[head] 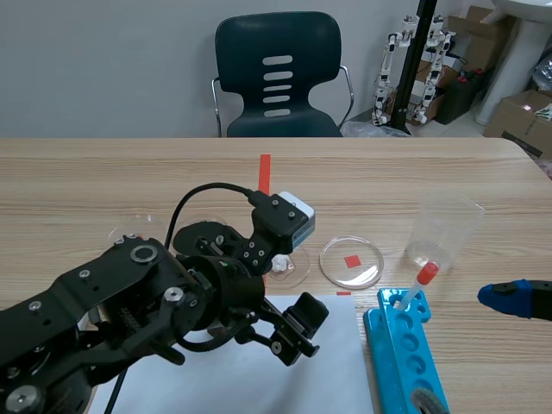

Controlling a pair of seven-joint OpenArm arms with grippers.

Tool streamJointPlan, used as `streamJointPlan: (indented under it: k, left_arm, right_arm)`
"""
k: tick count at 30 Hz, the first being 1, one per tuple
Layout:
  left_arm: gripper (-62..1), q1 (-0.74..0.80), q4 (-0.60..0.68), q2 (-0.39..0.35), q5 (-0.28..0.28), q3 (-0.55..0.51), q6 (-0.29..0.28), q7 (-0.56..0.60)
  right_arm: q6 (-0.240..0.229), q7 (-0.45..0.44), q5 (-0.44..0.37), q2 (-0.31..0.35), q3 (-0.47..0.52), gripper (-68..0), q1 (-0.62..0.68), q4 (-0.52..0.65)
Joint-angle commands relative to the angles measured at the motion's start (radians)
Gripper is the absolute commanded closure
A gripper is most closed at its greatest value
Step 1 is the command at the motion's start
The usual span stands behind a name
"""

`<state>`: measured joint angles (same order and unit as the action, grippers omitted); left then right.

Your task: Return to the home posture

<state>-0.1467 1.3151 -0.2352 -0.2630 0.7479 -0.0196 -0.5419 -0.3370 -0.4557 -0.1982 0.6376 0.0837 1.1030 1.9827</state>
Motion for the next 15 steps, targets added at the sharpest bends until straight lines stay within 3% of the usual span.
streamJointPlan:
  k: [1, 11, 15]
  left_arm:
    - [-52.5, -0.002, 0.003, -0.013, -0.027, 0.0, 0.002, 0.024]
    - [-52.5, 0.008, 0.004, -0.105, -0.124, -0.022, 0.0, 0.088]
    - [-52.5, 0.051, 0.034, -0.146, -0.127, -0.089, -0.003, 0.125]
  right_arm:
    - [0.0, -0.011, -0.008, 0.0, 0.0, -58.7, -0.006, 0.006]
    - [0.0, -0.011, -0.008, 0.0, 0.0, -58.7, -0.006, 0.006]
    - [0.0, -0.011, -0.008, 0.0, 0.0, -58.7, -0.006, 0.006]
